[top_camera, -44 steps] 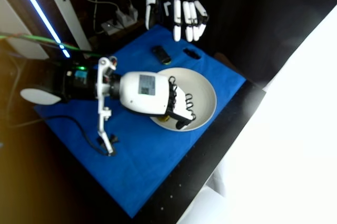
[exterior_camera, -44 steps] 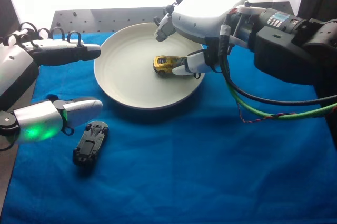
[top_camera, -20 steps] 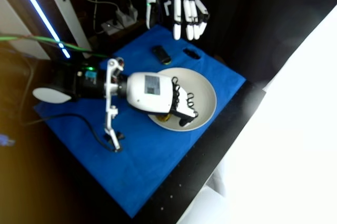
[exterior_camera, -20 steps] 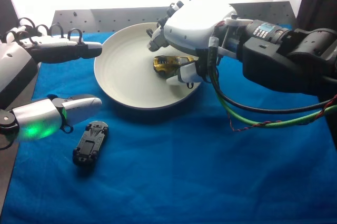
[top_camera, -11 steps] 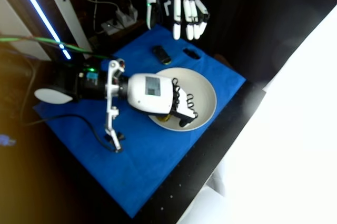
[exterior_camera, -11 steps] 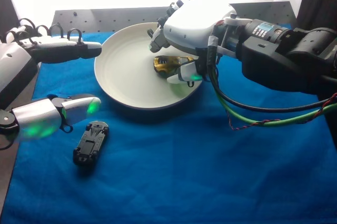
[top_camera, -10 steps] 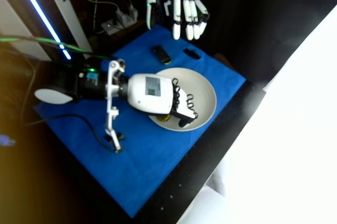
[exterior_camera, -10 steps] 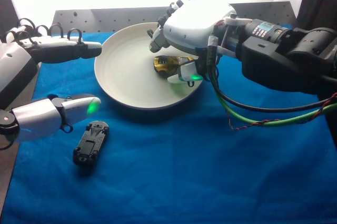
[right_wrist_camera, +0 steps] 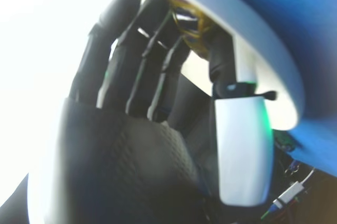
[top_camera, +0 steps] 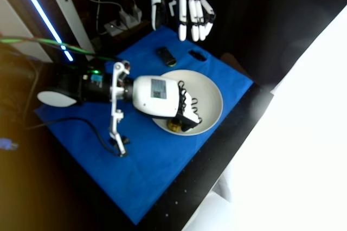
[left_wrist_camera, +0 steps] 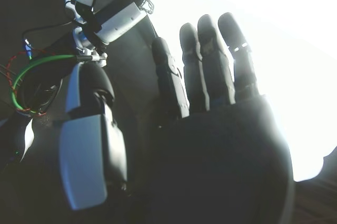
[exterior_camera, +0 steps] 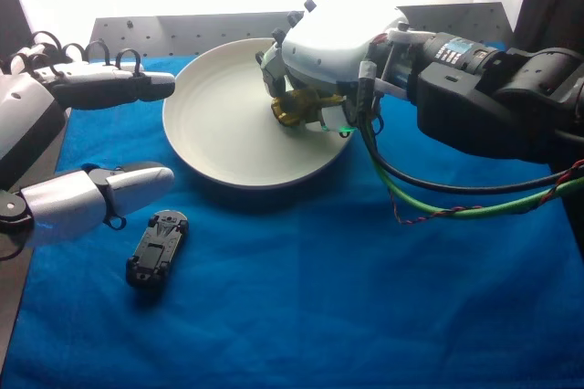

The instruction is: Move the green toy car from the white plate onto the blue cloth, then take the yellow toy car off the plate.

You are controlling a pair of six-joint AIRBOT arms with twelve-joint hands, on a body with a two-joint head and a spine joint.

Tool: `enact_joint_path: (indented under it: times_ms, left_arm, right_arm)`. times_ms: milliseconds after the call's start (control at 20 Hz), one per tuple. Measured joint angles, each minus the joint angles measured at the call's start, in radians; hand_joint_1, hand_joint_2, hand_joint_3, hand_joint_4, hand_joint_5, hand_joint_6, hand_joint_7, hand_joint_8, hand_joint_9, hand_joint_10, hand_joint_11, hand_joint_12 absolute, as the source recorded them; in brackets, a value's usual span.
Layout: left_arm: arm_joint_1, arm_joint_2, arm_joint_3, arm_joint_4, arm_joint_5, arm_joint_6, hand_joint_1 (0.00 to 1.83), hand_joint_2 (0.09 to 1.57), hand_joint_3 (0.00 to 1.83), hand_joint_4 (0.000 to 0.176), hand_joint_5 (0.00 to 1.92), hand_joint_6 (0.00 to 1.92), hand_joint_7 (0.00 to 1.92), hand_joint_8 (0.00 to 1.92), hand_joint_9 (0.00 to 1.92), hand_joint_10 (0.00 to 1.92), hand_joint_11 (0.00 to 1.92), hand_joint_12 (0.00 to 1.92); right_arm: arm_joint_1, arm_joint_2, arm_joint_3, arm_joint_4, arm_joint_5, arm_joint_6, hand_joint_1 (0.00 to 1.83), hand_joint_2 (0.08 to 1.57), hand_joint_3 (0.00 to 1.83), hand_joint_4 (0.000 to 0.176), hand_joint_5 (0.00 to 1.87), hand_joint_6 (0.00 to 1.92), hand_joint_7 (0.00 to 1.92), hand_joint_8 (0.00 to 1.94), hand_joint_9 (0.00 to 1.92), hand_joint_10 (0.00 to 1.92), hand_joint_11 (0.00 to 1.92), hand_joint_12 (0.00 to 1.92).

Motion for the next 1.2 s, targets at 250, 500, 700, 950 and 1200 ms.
enact_joint_path:
  times_ms: [250, 500, 700, 950, 1200]
  left_arm:
    - [0.0, 0.0, 0.0, -0.001, -0.001, 0.0, 0.62, 1.11, 0.0, 0.109, 0.61, 0.0, 0.5, 0.01, 0.44, 0.01, 0.0, 1.2]
    - [0.002, 0.0, 0.0, -0.011, -0.005, 0.0, 0.63, 1.11, 0.0, 0.11, 0.61, 0.0, 0.49, 0.0, 0.44, 0.0, 0.0, 1.19]
    - [0.002, 0.0, 0.0, -0.014, -0.002, 0.0, 0.61, 1.11, 0.0, 0.117, 0.61, 0.0, 0.49, 0.0, 0.42, 0.0, 0.0, 1.11]
    - [0.012, -0.001, -0.003, -0.021, 0.003, 0.0, 0.63, 1.09, 0.0, 0.103, 0.63, 0.01, 0.51, 0.01, 0.45, 0.01, 0.0, 1.16]
    - [0.013, -0.001, -0.004, -0.034, 0.0, 0.0, 0.62, 1.12, 0.0, 0.102, 0.6, 0.0, 0.48, 0.0, 0.41, 0.0, 0.0, 1.01]
  right_arm:
    - [0.0, 0.0, -0.002, 0.0, 0.003, 0.0, 1.35, 1.18, 0.0, 0.0, 0.85, 1.17, 0.83, 1.12, 0.76, 1.44, 0.53, 1.5]
    - [0.0, 0.049, -0.06, -0.001, 0.004, -0.001, 1.36, 1.17, 0.0, 0.0, 0.83, 1.19, 0.85, 1.11, 0.8, 1.4, 0.57, 1.38]
    - [0.0, 0.142, -0.136, -0.003, 0.032, -0.002, 1.38, 1.14, 0.0, 0.0, 0.84, 1.13, 0.93, 1.05, 0.89, 1.29, 0.69, 1.44]
    - [0.0, 0.239, -0.23, -0.024, 0.12, -0.002, 1.37, 1.15, 0.0, 0.0, 0.83, 1.1, 0.92, 1.12, 0.84, 1.4, 0.68, 1.66]
    - [0.0, 0.351, -0.354, -0.066, 0.192, 0.0, 1.37, 1.18, 0.0, 0.0, 0.8, 1.05, 0.85, 1.29, 0.79, 1.53, 0.78, 1.75]
